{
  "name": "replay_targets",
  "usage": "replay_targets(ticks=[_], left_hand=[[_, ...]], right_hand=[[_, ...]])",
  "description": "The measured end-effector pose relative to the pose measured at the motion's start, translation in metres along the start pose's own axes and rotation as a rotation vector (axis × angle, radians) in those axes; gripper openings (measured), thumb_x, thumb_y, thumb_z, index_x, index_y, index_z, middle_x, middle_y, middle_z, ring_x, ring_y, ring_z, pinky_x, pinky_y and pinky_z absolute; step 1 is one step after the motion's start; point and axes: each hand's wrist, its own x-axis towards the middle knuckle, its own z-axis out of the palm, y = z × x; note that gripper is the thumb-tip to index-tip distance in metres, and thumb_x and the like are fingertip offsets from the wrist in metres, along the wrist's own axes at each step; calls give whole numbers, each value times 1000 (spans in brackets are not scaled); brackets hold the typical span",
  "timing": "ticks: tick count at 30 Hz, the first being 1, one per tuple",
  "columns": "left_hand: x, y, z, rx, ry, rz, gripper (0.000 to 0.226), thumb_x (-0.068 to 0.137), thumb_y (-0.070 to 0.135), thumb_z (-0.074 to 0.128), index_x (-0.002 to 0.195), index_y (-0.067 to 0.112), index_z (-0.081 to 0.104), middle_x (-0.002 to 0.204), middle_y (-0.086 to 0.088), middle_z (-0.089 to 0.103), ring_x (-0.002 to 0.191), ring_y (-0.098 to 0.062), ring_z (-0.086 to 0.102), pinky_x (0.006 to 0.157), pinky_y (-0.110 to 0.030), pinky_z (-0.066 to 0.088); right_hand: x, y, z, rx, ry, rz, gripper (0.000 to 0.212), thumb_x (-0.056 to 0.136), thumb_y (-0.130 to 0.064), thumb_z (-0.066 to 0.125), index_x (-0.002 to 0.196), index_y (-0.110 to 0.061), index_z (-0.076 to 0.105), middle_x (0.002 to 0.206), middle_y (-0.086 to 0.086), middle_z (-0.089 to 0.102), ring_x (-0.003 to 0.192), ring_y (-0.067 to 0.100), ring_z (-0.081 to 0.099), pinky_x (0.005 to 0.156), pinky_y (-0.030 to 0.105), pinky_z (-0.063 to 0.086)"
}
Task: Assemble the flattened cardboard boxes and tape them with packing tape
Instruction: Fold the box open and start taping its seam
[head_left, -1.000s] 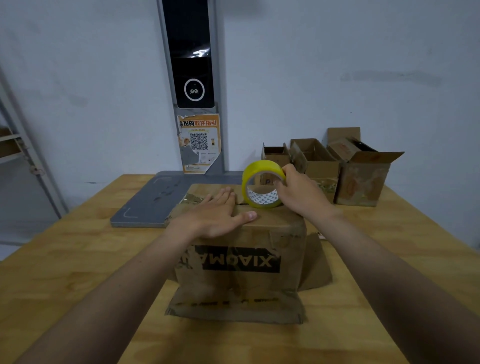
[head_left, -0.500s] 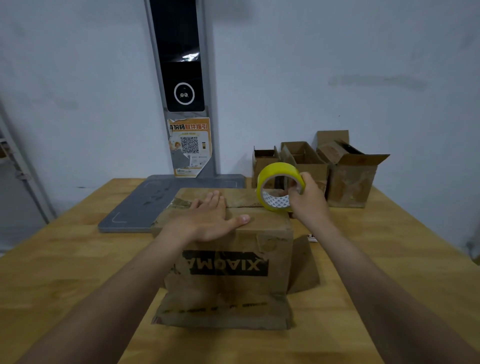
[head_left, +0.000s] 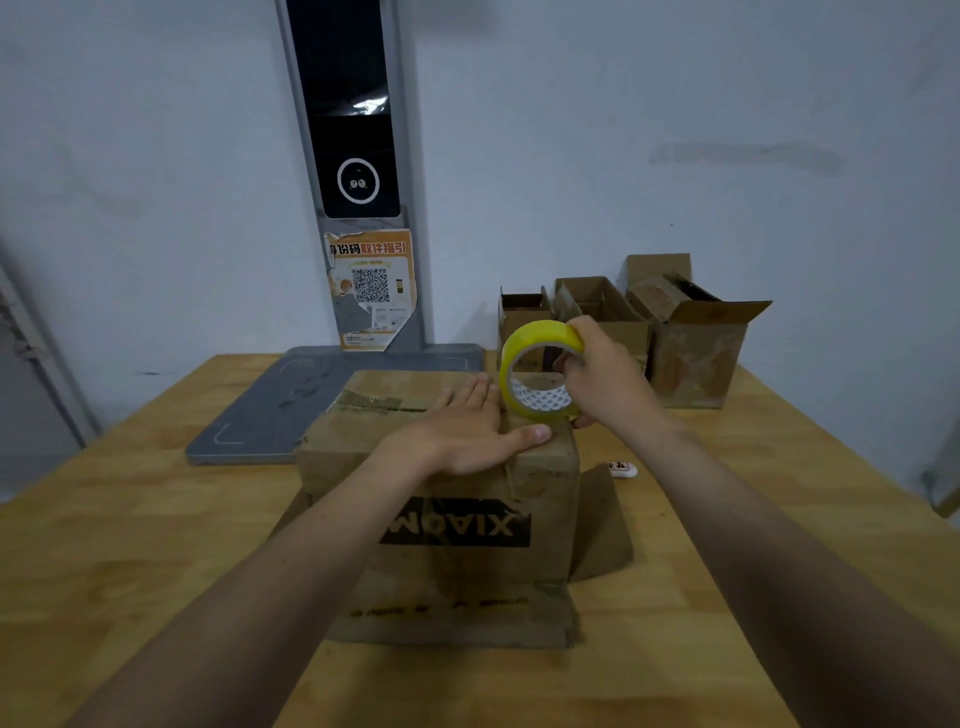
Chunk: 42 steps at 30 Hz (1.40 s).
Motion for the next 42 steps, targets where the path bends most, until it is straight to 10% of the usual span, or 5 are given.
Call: replay_targets(ticks=[7, 26, 42], left_hand=[[-1, -4, 2, -3, 20, -8, 110, 87, 87, 16, 164, 11, -4, 171, -8, -14, 158, -18, -13, 129, -45, -2], [-5, 0, 0, 26, -1, -27, 129, 65, 95, 2, 163, 12, -6, 171, -9, -15, 158, -20, -12, 129, -46, -1], [7, 43, 10, 73, 56, 162, 94, 96, 78, 22, 164, 22, -9, 171, 5, -15, 157, -12, -15, 127, -53, -4]], right_hand=[[3, 6, -22, -87, -21, 4, 29, 103, -8, 43, 120, -31, 46, 95, 4, 58, 51, 27, 68, 39, 34, 56], [-39, 75, -20, -336, 3, 25, 40, 96, 1, 49, 126, -25, 41, 96, 7, 56, 75, 33, 58, 60, 56, 57], [-45, 86, -11, -282, 36, -2, 34, 96, 0, 51, 116, -25, 41, 81, -4, 45, 74, 29, 52, 54, 41, 39]])
